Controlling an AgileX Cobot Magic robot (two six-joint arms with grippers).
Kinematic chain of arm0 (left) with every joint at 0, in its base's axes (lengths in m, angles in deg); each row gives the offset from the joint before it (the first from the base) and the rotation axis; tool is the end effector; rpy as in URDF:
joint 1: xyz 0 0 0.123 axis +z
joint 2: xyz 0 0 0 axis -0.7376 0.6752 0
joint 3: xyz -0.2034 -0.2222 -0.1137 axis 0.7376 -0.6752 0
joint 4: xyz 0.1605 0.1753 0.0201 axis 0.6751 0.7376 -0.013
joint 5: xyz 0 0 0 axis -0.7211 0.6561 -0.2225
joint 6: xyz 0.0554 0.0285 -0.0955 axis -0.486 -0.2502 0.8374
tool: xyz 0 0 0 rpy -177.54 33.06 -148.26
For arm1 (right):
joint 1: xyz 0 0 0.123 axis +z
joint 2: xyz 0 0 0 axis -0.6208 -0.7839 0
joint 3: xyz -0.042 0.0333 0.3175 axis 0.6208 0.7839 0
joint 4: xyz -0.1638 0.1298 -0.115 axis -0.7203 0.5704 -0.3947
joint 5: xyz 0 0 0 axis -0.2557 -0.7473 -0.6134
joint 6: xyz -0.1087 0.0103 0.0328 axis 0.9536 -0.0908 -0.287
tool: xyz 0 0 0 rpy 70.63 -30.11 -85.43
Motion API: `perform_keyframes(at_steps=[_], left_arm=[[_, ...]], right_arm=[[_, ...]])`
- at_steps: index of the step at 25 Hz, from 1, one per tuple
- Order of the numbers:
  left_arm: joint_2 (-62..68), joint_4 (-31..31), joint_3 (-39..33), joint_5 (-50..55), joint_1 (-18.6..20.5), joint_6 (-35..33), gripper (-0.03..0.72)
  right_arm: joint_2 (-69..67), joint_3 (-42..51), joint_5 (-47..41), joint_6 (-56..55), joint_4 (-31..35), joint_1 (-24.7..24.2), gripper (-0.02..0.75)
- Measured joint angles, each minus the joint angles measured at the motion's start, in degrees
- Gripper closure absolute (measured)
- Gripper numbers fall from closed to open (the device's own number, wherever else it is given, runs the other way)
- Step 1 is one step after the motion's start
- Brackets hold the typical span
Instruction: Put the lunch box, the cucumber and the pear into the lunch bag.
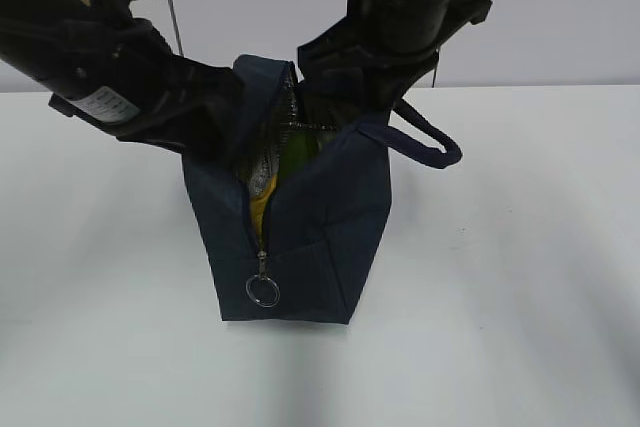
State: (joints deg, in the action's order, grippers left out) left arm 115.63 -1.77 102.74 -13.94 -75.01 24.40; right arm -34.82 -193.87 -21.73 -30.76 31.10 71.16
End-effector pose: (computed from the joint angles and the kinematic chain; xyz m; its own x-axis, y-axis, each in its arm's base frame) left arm 0.2788 -0.1678 0.3160 -0.8580 0.1647 -0.4866 0.3324 0.9002 -0.2814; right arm 0.3566 0.2055 0.3412 -0.8577 -0.3699 -0.3570 -0.3529 0.9287 -0.1143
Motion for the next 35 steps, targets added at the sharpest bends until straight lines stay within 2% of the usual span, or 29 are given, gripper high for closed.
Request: perform_keyframes(at_steps=[6,14,17,18,21,22,25,28,32,35], left_arm=[[2.84,-0.37,0.0,-0.22,-1.64,0.0,0.687],[3.99,-0.42,0.3,-0.58,-1.9,0.0,0.687],[4.03,-0.42,0.3,-0.62,-1.9,0.0,0.669],[4.03,-0.42,0.3,-0.62,-1.9,0.0,0.654],[4.03,-0.42,0.3,-0.75,-1.9,0.0,0.561],[4.03,-0.42,0.3,-0.75,-1.9,0.0,0.513],[4.03,-0.19,0.3,-0.75,-1.9,-0.11,0.356],[3.29,0.27,0.3,-0.75,-1.9,-1.89,0.245],[0.43,1.75,0.3,-0.88,-1.9,-4.49,0.213],[-2.21,5.1,0.3,-1.14,-1.9,-5.08,0.211]], right_arm=[[0.21,3.07,0.51,0.08,-1.56,-0.35,0.727],[0.21,3.01,1.01,0.22,-1.59,-0.35,0.726],[0.21,3.01,1.01,0.87,-1.16,-0.35,0.678],[0.21,3.01,1.14,0.93,-1.16,-0.35,0.653],[0.4,3.01,1.5,1.16,-1.16,-0.35,0.49],[0.5,3.01,1.59,1.16,-1.16,-0.35,0.412],[0.5,3.01,1.59,1.3,-1.07,-0.35,0.276],[0.9,3.01,1.59,1.46,-1.07,-0.35,0.249],[3.02,3.01,1.59,1.74,-1.07,-0.35,0.268],[6.05,3.01,1.59,1.95,-1.07,-0.35,0.3]])
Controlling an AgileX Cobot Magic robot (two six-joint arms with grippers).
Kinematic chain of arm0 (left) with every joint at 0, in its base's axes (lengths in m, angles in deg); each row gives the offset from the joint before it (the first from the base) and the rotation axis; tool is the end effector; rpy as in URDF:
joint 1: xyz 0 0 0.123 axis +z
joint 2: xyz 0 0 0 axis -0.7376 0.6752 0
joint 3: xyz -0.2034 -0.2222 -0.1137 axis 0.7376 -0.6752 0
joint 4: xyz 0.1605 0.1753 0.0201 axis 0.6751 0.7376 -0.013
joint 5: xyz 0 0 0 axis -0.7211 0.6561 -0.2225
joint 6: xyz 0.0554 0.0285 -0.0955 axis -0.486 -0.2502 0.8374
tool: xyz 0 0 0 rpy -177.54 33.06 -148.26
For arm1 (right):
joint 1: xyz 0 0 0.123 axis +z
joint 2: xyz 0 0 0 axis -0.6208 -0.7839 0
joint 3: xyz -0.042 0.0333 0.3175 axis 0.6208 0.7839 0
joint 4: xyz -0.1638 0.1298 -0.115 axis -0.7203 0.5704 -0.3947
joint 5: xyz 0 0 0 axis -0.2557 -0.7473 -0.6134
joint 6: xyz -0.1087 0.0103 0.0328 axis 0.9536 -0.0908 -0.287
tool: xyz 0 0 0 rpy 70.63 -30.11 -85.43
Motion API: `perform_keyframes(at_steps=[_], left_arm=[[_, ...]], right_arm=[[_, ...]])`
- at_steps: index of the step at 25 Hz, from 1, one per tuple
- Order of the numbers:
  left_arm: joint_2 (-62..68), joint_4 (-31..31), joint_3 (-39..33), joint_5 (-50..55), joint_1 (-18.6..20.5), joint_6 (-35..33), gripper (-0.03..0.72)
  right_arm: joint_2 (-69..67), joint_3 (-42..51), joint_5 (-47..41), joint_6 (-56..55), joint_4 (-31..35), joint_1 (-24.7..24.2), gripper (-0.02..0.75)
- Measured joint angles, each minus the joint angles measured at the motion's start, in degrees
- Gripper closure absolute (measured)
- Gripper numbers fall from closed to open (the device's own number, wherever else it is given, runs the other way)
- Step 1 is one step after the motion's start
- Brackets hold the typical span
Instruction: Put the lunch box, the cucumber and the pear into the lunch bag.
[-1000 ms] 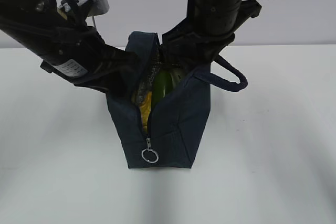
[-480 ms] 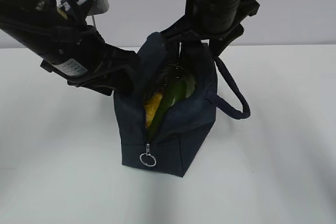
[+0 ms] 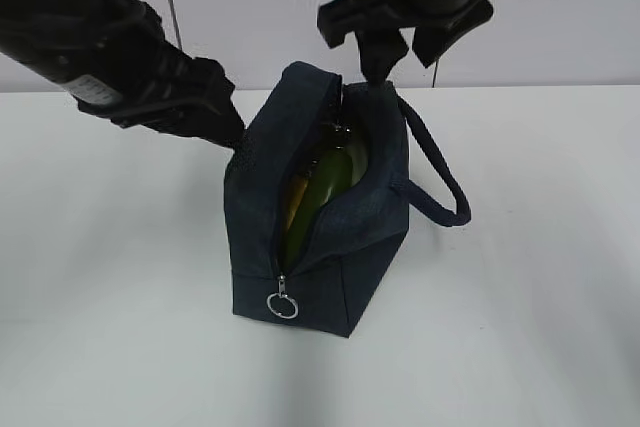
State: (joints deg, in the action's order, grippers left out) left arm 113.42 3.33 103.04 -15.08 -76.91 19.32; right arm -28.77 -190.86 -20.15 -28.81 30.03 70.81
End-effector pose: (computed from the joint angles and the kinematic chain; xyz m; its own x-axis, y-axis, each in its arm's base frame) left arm 0.2718 -0.1679 0.3298 -0.7590 0.3075 -0.5738 0.4683 0.8702 -0.1531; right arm 0.3376 0.1883 0.3703 -0.8156 -0.3891 -0.4282 -0.3701 0.9198 -0.1307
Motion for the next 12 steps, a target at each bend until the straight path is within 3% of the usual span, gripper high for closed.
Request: perform_keyframes(at_steps=[6,12], left_arm=[[-2.96,3.26,0.0,0.79,0.0,-0.28,0.211],[-3.66,3.63,0.0,0.94,0.0,-0.28,0.215]], right_arm=[[7.58,0.0,0.0,3.88,1.19,0.0,0.363],[13.87,0.0,-0.32,14.41,11.27,0.0,0.376]])
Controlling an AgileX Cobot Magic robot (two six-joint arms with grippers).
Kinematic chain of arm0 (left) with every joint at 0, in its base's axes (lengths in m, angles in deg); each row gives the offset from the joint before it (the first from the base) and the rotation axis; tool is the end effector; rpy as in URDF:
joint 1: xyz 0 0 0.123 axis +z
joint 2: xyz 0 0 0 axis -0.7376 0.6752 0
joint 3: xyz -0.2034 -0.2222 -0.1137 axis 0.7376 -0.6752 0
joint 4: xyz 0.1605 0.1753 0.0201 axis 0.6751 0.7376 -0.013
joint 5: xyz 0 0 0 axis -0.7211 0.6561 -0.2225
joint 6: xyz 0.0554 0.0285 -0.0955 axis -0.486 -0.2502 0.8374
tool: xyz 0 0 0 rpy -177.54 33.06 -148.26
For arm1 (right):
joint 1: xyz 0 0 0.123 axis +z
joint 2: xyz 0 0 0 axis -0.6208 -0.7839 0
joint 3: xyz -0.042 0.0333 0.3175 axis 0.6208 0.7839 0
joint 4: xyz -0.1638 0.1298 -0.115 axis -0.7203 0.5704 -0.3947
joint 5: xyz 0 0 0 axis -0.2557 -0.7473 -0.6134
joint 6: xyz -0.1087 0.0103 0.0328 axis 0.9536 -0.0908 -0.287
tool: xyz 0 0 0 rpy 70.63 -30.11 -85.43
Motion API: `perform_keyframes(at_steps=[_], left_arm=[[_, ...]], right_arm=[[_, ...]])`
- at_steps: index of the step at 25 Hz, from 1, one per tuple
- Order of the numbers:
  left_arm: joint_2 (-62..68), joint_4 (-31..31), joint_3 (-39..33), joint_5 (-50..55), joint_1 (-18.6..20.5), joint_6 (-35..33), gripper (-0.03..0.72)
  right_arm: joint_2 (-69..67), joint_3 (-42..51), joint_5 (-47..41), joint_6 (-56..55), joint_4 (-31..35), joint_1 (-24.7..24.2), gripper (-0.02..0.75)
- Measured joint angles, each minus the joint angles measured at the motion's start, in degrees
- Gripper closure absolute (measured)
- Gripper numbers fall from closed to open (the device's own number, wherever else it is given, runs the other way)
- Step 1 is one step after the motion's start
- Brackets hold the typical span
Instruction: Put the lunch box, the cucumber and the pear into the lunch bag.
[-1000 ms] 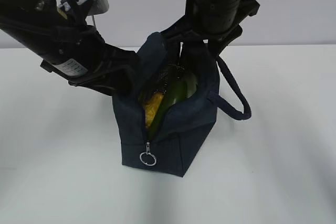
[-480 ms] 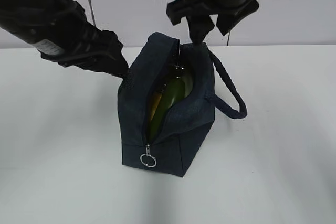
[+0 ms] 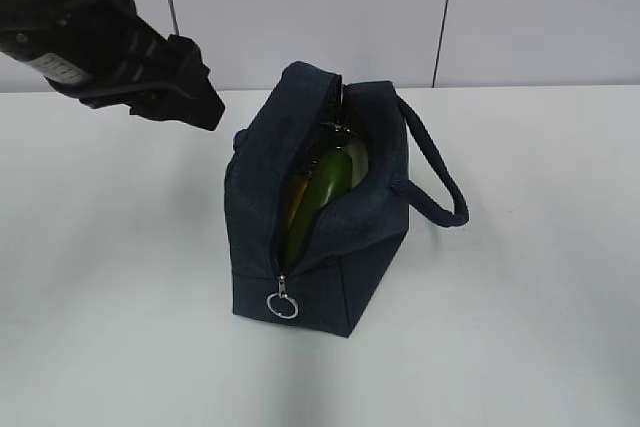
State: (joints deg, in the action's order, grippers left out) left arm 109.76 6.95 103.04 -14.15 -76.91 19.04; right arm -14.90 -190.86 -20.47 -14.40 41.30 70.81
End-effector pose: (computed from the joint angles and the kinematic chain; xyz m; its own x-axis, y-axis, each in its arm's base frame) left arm 0.2607 -0.1562 0.3479 -0.7097 0.3391 -0.6175 0.4914 0.8664 -0.0891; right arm 0.2670 0.1685 0.4530 -0.6275 -0.4893 -0.6057 -0.5810 0.8121 -0.0542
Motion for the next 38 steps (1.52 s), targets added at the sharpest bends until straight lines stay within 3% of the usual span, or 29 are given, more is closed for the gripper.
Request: perform_keyframes(at_steps=[4,9,19,29,38], left_arm=[[0.0,1.17,0.0,0.57,0.0,0.0,0.217],[0.0,1.64,0.0,1.89,0.0,0.0,0.221],[0.0,1.67,0.0,2.1,0.0,0.0,0.223],[0.0,1.89,0.0,2.1,0.0,0.0,0.227],[0.0,1.89,0.0,1.79,0.0,0.0,0.23]], right_arm=[[4.81,2.88,-0.13,1.5,1.91,0.0,0.377],[13.84,13.99,0.4,1.64,2.45,0.0,0.378],[30.69,47.53,24.26,1.64,12.3,0.0,0.379],[31.73,64.56,40.33,5.08,14.34,0.0,0.379],[31.63,80.65,68.76,5.08,19.32,0.0,0.379]])
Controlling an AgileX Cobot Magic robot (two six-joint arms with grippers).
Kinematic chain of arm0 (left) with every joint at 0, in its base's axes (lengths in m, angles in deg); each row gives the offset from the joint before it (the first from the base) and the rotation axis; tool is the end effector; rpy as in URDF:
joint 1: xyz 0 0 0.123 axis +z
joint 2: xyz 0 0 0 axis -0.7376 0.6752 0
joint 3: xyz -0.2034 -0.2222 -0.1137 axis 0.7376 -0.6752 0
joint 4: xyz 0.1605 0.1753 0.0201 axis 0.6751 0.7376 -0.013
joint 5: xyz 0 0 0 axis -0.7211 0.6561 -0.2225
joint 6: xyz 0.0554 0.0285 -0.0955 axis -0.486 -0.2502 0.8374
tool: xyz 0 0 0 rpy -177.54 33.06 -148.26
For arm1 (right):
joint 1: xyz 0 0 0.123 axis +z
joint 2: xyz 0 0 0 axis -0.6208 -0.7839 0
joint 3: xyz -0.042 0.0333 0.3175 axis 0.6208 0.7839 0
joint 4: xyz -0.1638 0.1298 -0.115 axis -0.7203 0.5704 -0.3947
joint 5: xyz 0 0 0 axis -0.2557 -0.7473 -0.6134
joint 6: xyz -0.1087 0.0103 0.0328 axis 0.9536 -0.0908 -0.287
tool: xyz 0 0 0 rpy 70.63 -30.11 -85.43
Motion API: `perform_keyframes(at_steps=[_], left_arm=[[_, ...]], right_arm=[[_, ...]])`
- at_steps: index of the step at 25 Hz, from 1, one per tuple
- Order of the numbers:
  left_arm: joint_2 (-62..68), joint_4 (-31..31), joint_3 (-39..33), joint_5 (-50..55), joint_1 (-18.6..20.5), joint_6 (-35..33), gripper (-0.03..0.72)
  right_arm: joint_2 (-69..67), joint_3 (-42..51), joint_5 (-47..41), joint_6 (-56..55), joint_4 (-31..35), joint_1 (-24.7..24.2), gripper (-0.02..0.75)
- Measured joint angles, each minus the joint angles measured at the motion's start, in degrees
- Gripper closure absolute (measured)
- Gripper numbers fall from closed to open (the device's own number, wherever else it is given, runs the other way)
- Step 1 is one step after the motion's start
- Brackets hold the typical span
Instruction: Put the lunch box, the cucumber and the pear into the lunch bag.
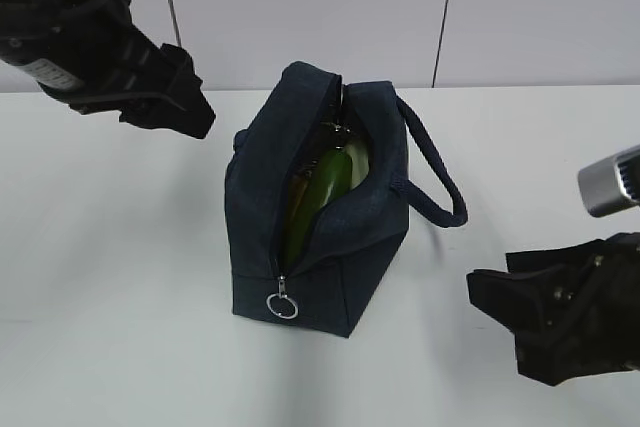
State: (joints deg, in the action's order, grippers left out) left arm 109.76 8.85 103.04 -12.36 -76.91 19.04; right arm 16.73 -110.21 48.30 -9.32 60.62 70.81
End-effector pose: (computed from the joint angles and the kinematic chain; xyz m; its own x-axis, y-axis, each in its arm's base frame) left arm 0.2595 -0.1527 0.3456 -0.7140 0.3705 -0.5941 0.4966 0.8661 -0.0568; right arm 0.1430 0.0933 0.2521 -0.5389 -0.1483 -0.8292 -0.4661 0.8725 0.1469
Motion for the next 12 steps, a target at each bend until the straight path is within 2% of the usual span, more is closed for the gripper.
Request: perform_keyframes(at_steps=[12], left_arm=[[0.0,-0.7,0.0,-1.78,0.0,0.0,0.237]], right_arm=[[-8.75,2.05,7.39,0.0,5.59,0.0,0.38]])
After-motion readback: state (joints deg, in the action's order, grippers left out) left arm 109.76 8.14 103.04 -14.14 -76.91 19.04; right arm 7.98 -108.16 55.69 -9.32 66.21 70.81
